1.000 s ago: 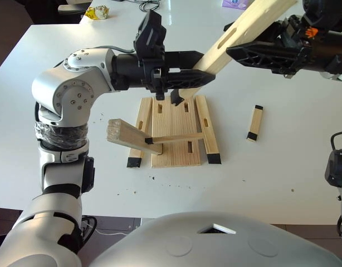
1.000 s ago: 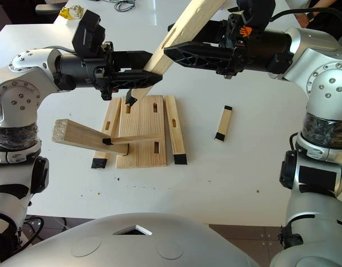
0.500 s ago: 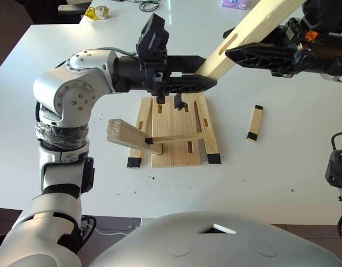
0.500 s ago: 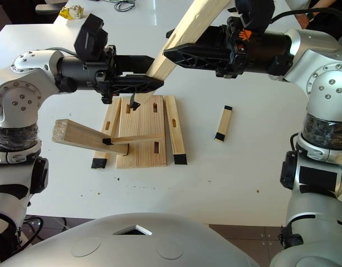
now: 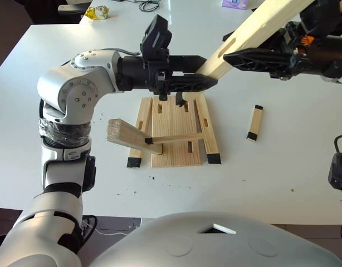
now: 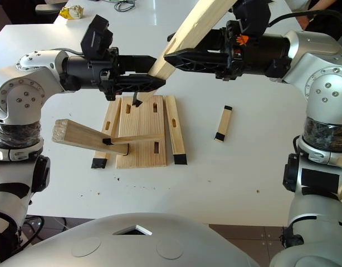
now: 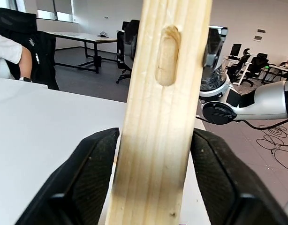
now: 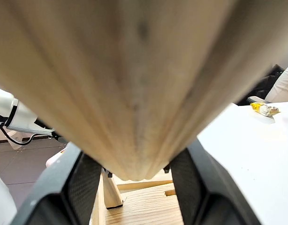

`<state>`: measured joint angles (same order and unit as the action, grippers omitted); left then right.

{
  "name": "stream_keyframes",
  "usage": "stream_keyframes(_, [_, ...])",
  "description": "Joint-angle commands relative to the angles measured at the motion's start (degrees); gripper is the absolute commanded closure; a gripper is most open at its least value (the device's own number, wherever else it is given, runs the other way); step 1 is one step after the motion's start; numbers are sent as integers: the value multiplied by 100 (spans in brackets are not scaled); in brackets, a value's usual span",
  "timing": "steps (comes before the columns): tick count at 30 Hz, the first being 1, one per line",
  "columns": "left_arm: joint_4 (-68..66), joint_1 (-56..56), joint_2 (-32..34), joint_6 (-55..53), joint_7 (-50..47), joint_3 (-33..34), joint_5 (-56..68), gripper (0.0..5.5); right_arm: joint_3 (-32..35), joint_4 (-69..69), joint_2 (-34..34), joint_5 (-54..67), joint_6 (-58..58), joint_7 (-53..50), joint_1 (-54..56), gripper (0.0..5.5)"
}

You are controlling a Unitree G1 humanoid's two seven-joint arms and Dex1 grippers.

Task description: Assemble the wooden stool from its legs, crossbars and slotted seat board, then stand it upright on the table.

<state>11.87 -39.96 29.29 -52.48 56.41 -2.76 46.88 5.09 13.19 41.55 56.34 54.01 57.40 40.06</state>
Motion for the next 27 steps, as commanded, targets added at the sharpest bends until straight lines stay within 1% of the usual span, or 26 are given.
stream_keyframes(1, [-355, 139, 305, 676, -121, -169, -858, 211, 108, -53, 66, -201, -224, -14, 141, 345])
stream_keyframes(6, [-1252, 240, 605, 1657, -298, -118, -1792, 135, 243, 34, 355, -501, -485, 110, -54, 346])
stream_keyframes(10, [-2203, 238, 868, 2661, -374, 42, -2508, 70, 512, 240, 717, -610, -602, 258, -437, 346])
stream_keyframes(12, [-2446, 306, 1033, 2942, -274, 144, -2671, 36, 690, 357, 893, -576, -590, 342, -689, 346])
stream_keyframes(17, [-2479, 1133, 1754, 3733, 310, 313, -3024, 33, 1262, 955, 1182, -356, -448, 387, -1714, 346])
stream_keyframes(21, [-1733, 2175, 2201, 3898, 1046, 302, -2908, 33, 1511, 1629, 1097, -347, -537, 272, -2682, 346])
stream_keyframes(23, [-1503, 2531, 2333, 4100, 1321, 261, -2947, 33, 1484, 1931, 987, -382, -616, 168, -3042, 346])
stream_keyframes(27, [-1394, 3020, 2538, 4564, 1773, 157, -3135, 33, 1102, 2445, 797, -789, -1050, 49, -3680, 346])
